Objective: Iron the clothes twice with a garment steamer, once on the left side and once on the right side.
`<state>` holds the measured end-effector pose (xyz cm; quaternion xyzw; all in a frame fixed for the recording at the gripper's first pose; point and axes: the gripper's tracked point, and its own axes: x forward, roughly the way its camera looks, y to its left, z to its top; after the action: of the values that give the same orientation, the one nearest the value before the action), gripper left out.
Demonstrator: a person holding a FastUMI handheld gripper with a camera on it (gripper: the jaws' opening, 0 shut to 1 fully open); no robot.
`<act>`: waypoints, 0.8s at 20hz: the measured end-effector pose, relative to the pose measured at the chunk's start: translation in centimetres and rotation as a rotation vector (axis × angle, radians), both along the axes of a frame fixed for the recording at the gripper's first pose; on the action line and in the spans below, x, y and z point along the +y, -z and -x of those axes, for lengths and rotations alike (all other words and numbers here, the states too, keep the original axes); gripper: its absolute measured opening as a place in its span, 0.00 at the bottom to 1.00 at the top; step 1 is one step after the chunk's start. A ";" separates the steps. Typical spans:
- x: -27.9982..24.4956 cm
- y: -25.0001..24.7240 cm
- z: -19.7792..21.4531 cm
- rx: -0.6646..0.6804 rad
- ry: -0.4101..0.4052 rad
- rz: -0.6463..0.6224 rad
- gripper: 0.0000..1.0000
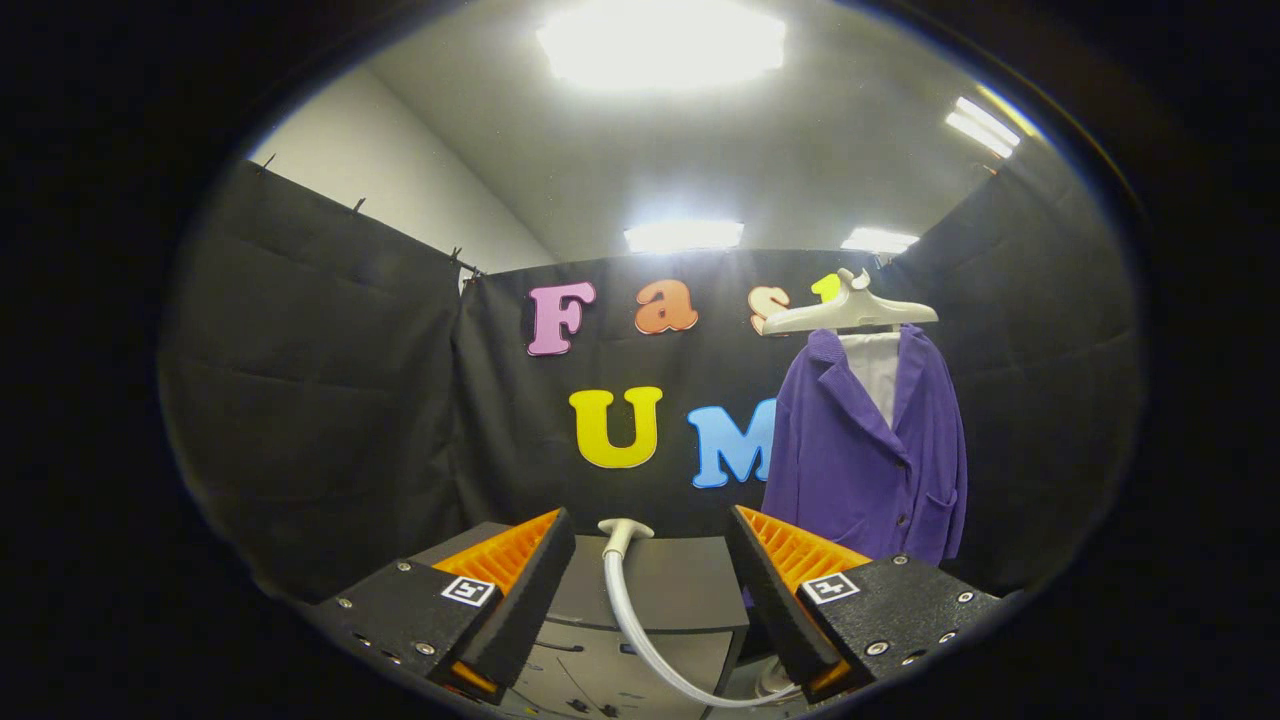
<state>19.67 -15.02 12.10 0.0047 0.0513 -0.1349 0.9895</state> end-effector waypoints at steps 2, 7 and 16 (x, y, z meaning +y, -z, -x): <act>0.0 0.1 -3.0 0.002 0.014 -0.031 0.95; -1.7 2.0 -10.3 0.068 0.079 -0.121 0.95; -4.2 7.2 -22.7 0.168 0.120 -0.175 0.96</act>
<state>42.40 -19.18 4.91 0.0827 0.1450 -0.1888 0.9677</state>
